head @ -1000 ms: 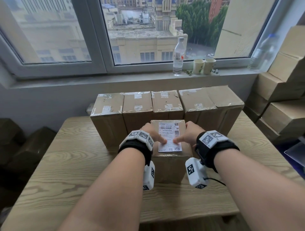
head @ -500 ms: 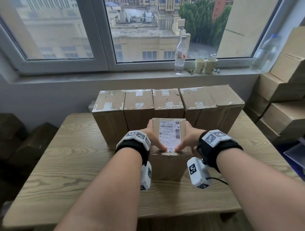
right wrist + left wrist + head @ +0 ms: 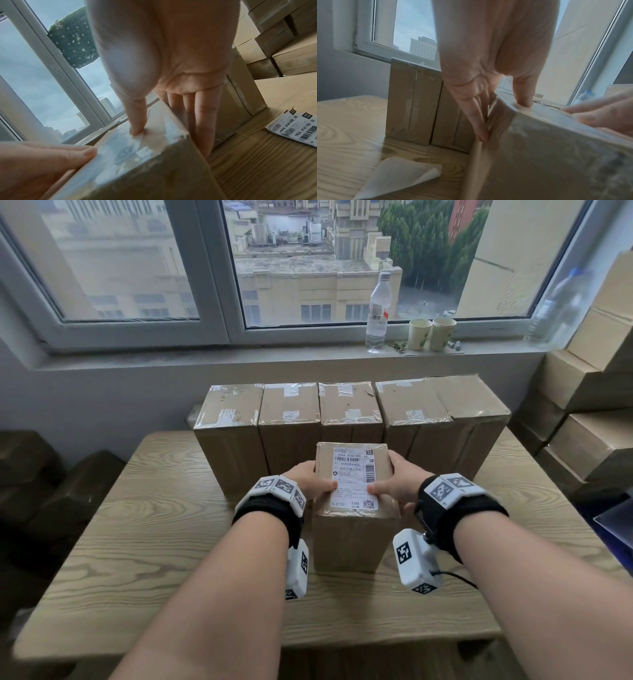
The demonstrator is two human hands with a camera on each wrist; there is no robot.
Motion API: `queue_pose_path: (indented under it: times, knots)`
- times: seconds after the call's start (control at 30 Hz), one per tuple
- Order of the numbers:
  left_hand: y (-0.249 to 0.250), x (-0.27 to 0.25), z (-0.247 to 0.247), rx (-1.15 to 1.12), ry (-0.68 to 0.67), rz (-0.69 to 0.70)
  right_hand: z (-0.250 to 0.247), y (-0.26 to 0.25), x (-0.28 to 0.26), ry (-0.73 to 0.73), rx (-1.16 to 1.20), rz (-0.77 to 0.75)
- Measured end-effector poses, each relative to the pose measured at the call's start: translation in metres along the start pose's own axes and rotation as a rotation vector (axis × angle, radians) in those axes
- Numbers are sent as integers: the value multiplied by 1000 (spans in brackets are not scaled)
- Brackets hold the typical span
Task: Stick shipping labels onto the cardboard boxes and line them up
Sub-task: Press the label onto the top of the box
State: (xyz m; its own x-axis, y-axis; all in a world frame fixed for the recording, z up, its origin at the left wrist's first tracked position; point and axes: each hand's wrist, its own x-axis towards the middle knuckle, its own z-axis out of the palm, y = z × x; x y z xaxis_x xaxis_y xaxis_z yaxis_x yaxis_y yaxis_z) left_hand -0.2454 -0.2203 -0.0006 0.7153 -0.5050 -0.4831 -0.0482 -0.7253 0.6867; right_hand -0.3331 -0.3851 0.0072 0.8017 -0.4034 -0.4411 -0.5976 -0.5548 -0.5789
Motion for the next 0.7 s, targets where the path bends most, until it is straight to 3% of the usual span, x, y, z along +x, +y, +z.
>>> queue_pose_path:
  times: [0.13,0.43,0.7]
  knots:
    - [1,2,9,5,125,-23,3,2,4,87,-54,74]
    - [14,-17,-18,6,127,-126,-31,-24,-10,31,-28,79]
    - [10,-60,-75,-184,230,-285,-35,-94,-33,22,-58,-86]
